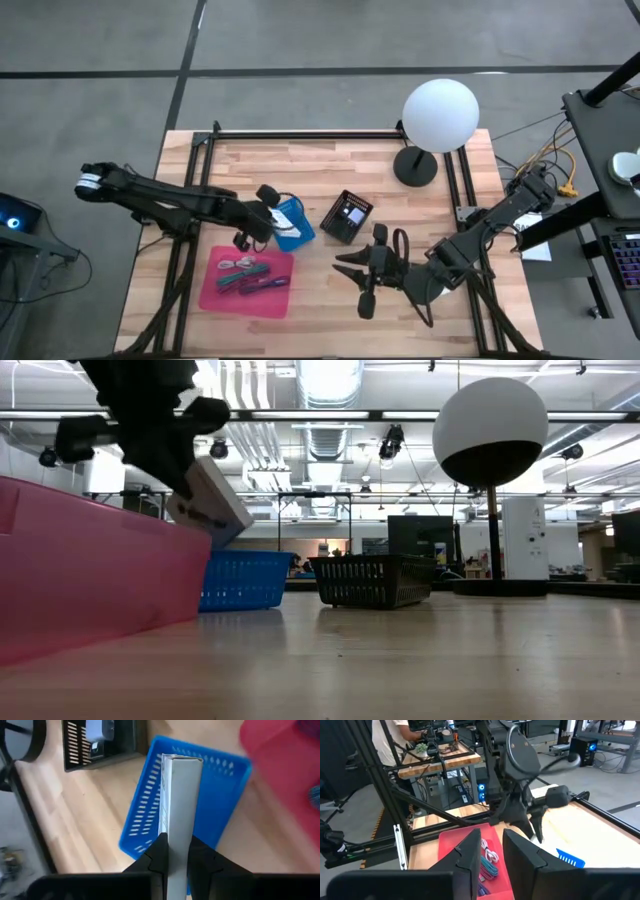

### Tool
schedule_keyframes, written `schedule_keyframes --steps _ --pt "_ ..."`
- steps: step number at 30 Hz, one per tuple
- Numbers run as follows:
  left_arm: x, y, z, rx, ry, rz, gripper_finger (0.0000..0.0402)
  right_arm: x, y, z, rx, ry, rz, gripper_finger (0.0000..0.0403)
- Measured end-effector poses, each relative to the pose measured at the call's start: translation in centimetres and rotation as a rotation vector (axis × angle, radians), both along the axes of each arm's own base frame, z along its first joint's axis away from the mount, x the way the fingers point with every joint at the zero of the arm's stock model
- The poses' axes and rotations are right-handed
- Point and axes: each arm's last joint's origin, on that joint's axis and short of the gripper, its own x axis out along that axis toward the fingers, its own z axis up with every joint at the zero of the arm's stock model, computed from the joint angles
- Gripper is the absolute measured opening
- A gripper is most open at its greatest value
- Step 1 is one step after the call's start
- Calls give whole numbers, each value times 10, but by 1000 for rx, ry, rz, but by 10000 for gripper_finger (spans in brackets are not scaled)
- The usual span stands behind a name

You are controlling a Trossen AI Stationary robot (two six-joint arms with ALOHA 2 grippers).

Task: Pick and place items into bin
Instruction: Put the left white card reader box into the blue bin, then put the white card reader box into the blue bin

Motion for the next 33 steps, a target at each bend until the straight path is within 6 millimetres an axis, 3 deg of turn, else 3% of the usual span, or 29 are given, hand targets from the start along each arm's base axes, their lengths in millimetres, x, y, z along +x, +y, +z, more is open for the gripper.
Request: schedule_keyframes --steps 5,15,28,33 --pt "13 1 -10 134 62 -21 24 0 0 0 3 0 -1 69" --pt "33 -1 -25 213 143 -80 27 0 0 0 10 -2 -3 66" --pt "34 -1 -17 215 79 -55 205 0 0 -3 -5 18 -3 63" --pt "33 -1 0 194 2 12 242 -2 1 -3 -8 23 1 59"
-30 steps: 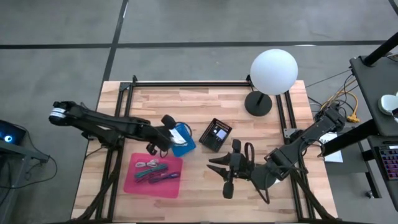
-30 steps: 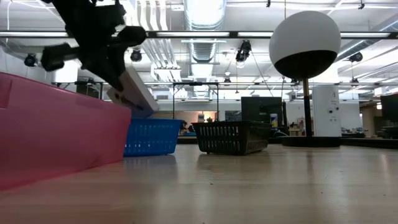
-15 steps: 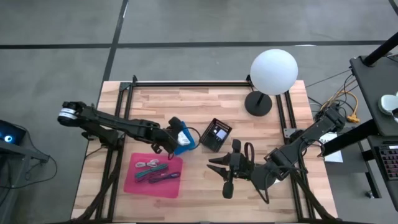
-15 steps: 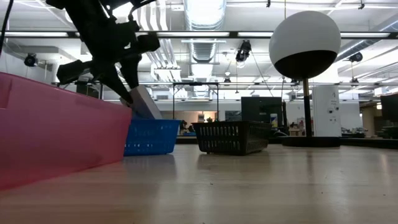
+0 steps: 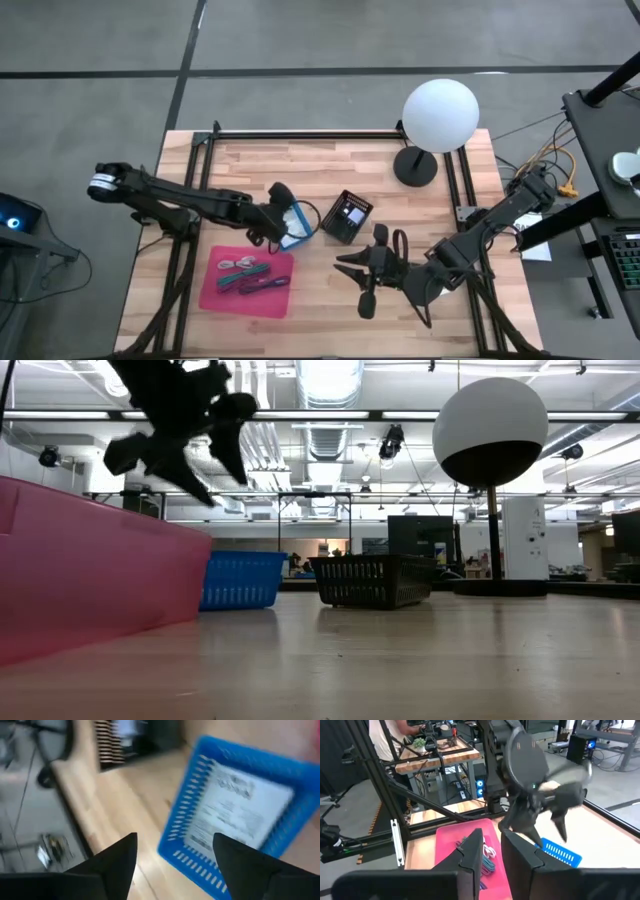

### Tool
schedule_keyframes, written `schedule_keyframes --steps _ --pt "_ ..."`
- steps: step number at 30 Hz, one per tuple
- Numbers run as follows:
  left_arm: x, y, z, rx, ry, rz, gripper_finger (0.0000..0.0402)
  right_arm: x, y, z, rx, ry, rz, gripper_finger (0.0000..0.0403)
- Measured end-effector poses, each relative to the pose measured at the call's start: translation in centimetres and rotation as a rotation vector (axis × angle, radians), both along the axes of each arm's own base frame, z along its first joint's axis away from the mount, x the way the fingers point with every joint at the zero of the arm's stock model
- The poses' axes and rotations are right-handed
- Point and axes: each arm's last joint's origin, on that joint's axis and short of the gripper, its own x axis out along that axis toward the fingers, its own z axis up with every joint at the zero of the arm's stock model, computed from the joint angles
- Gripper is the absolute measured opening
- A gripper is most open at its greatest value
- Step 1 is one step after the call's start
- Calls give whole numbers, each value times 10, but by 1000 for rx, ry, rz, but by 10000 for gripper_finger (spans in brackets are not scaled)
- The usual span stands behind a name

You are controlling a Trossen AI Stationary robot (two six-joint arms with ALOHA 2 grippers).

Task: Pick and place items into bin
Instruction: Put the white card reader box into the blue bin

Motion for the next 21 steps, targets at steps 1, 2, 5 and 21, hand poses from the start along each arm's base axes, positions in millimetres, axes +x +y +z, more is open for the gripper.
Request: schedule_keyframes --steps 1,2,5,21 --pt "0 0 6 -23 -34 38 244 0 0 0 0 2 0 59" --pt "0 0 13 -51 -76 80 245 -1 -1 1 5 4 -4 61" --pt "-1 1 36 -163 -211 194 246 -5 -2 1 4 58 13 73" --pt "-31 5 93 -439 -574 341 247 -70 -11 -28 356 1160 369 192"
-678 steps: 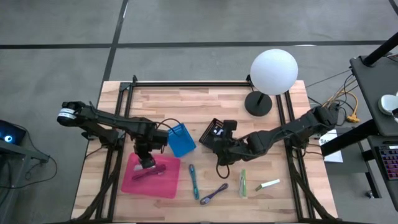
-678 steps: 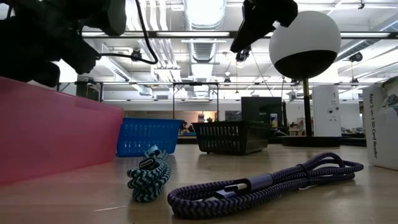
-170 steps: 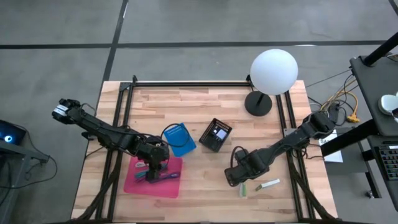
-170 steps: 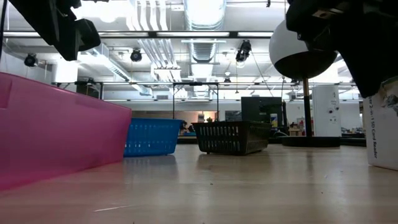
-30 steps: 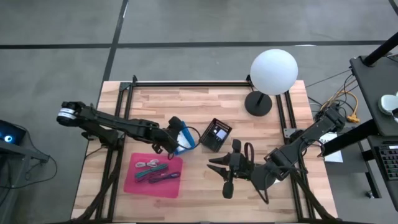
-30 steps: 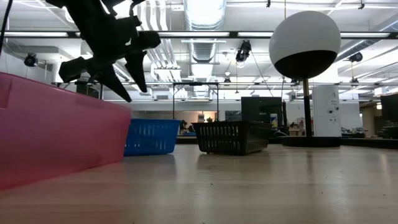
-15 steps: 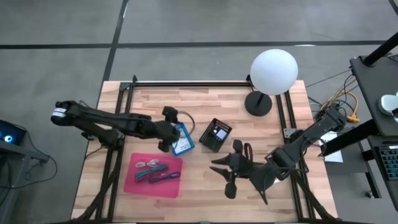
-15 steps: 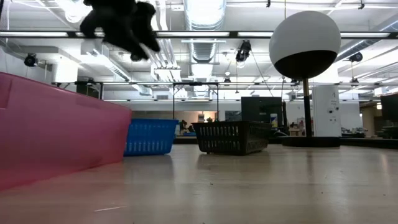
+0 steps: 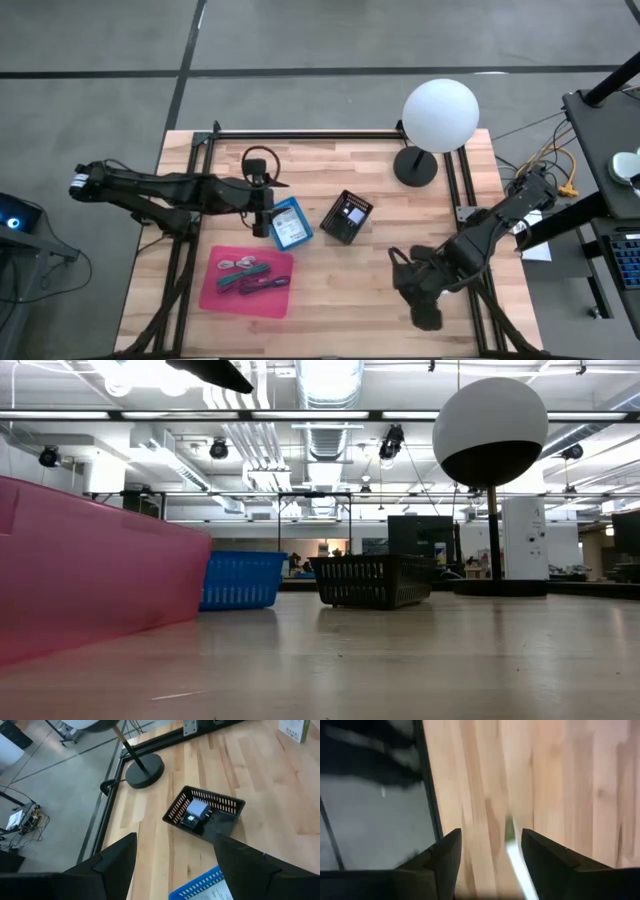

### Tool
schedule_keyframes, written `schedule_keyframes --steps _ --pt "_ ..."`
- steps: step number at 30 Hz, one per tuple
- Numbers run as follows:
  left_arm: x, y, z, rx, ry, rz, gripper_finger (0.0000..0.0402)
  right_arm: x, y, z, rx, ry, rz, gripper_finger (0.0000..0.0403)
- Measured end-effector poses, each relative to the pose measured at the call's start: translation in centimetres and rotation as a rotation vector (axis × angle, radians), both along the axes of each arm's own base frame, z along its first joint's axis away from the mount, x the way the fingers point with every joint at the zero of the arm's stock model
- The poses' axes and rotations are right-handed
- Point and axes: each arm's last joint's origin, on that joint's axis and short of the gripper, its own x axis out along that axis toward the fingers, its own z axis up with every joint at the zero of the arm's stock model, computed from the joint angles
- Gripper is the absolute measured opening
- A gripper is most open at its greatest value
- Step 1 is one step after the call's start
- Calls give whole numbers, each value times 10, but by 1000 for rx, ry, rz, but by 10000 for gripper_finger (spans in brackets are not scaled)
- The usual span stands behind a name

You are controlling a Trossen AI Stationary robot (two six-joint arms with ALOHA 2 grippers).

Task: Pick and place items into bin
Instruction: Put the white card reader box into the blue bin

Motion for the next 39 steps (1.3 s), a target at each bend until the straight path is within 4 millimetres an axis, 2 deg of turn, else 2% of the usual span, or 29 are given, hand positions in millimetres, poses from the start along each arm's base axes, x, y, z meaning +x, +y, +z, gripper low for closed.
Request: schedule_keyframes --steps 3,7,12,22,28,32,39 --pt "0 0 0 -3 -12 0 247 -9 3 -2 -12 59 93 196" --pt "1 0 -4 0 2 0 247 -14 8 -6 -32 47 217 196" --pt "5 -1 -10 3 31 0 247 -22 10 -26 -92 86 289 194" --pt "12 -2 -13 4 24 0 247 -28 7 -74 -140 143 300 194" --pt "12 -2 -13 4 24 0 247 -30 6 -88 -139 151 296 191" --pt "12 -2 -13 5 24 2 247 -30 6 -89 -141 156 296 158" --pt "12 -2 -13 5 22 2 247 -31 7 -89 -83 191 311 56"
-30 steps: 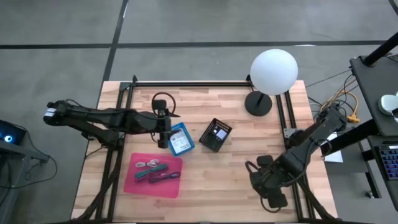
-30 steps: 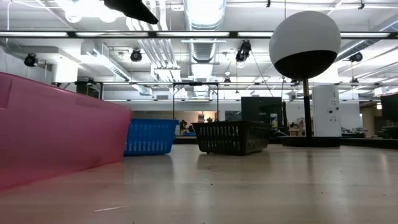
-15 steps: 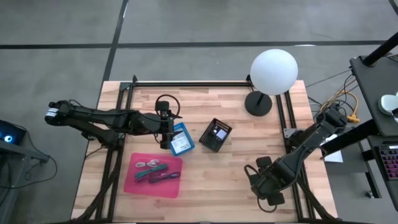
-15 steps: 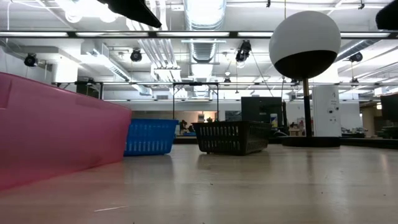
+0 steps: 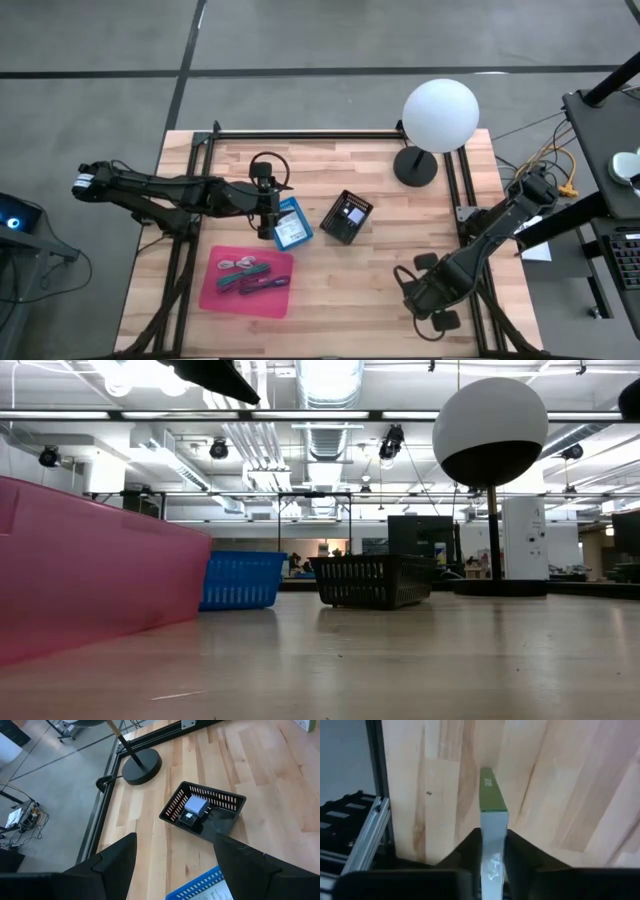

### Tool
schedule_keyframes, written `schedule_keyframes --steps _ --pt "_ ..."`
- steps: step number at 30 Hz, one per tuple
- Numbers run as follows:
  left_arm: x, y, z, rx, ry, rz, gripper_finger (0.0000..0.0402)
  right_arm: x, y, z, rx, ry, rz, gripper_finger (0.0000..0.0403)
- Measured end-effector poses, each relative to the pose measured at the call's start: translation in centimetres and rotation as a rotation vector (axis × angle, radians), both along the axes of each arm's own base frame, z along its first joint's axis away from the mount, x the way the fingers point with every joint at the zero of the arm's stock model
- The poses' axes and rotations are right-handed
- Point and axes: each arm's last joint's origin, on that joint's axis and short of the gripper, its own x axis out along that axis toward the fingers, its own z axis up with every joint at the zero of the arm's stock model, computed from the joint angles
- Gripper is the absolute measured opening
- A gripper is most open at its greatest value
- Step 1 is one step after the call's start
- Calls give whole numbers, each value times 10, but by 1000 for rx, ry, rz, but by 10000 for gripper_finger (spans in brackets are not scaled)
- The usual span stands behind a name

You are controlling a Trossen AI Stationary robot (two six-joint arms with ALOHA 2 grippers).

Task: Pick and place items into bin
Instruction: Put the white card reader box into the blue bin

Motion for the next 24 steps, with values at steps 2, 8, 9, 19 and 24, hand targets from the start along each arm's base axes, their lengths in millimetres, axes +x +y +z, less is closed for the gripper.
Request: schedule_keyframes --steps 2,8,9,19,24 --pt "0 0 0 0 -4 0 247 0 0 0 8 13 -16 32" --pt "0 0 0 -1 -7 0 247 5 -1 7 -14 -50 -160 19" --pt "1 0 1 -4 -14 -2 247 6 -2 10 -31 -95 -196 19" --pt "11 -11 11 -267 -153 -252 247 9 -26 59 -301 -950 -802 16" --pt "25 -17 9 -308 -171 -345 247 25 -29 71 -333 -1139 -809 16"
